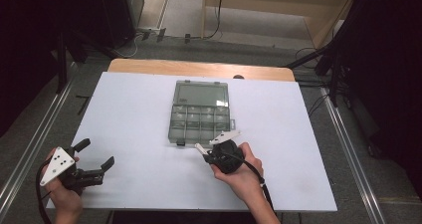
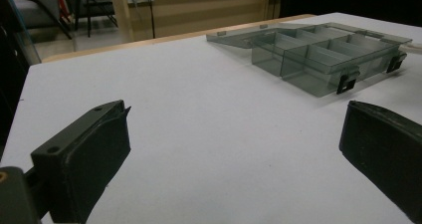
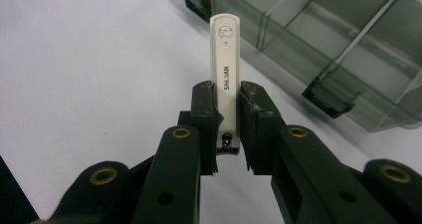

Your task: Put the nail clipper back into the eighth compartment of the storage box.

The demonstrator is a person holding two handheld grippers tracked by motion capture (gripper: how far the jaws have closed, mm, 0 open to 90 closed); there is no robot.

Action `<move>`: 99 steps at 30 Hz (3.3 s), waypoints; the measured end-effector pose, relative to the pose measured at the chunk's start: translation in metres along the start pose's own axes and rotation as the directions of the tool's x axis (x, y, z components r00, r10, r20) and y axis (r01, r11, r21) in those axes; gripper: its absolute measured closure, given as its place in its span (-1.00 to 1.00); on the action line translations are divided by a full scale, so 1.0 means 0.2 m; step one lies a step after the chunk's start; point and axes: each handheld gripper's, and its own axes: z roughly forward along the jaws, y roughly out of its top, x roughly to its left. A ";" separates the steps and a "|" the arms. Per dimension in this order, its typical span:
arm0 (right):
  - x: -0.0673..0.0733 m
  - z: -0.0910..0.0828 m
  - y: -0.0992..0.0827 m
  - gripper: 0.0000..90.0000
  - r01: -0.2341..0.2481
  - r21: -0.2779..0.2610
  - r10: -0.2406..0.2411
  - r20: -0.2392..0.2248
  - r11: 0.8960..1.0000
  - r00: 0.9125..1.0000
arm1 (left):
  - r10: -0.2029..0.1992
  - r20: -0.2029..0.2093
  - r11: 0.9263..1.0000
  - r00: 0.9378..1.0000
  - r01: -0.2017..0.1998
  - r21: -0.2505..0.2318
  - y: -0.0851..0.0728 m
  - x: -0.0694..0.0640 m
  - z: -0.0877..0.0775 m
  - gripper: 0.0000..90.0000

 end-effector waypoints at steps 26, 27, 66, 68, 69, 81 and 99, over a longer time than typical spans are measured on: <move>-0.18 -0.12 0.03 0.76 -0.071 -0.149 0.078 0.045 0.986 0.996 | 0.000 -0.001 1.000 1.000 0.000 0.003 0.00 0.00 0.00 -1.00; -0.19 -0.12 0.03 0.76 -0.074 -0.151 0.082 0.047 0.986 0.996 | 0.000 -0.001 1.000 1.000 0.000 0.002 0.00 0.00 0.00 -1.00; -0.39 -0.06 -0.08 -0.95 -0.087 -0.297 0.137 0.152 0.951 0.979 | 0.003 0.000 1.000 1.000 -0.003 0.005 0.00 0.00 0.00 -1.00; -0.39 -0.08 -0.10 -0.98 -0.087 -0.315 0.137 0.142 0.945 0.980 | 0.002 -0.001 1.000 1.000 -0.002 0.004 0.00 0.00 0.00 -1.00; -0.40 -0.09 -0.11 -0.98 -0.084 -0.324 0.136 0.143 0.942 0.980 | 0.001 -0.001 1.000 1.000 -0.001 0.004 0.00 0.00 0.00 -1.00; -0.44 -0.21 -0.26 -1.00 -0.088 -0.401 0.164 0.158 0.912 0.974 | 0.003 -0.001 1.000 1.000 -0.003 0.004 0.00 0.00 0.00 -1.00; -0.53 -0.34 -0.51 -1.00 -0.137 -0.467 0.233 0.155 0.874 0.960 | 0.007 -0.003 1.000 1.000 -0.007 0.008 0.00 0.00 0.00 -1.00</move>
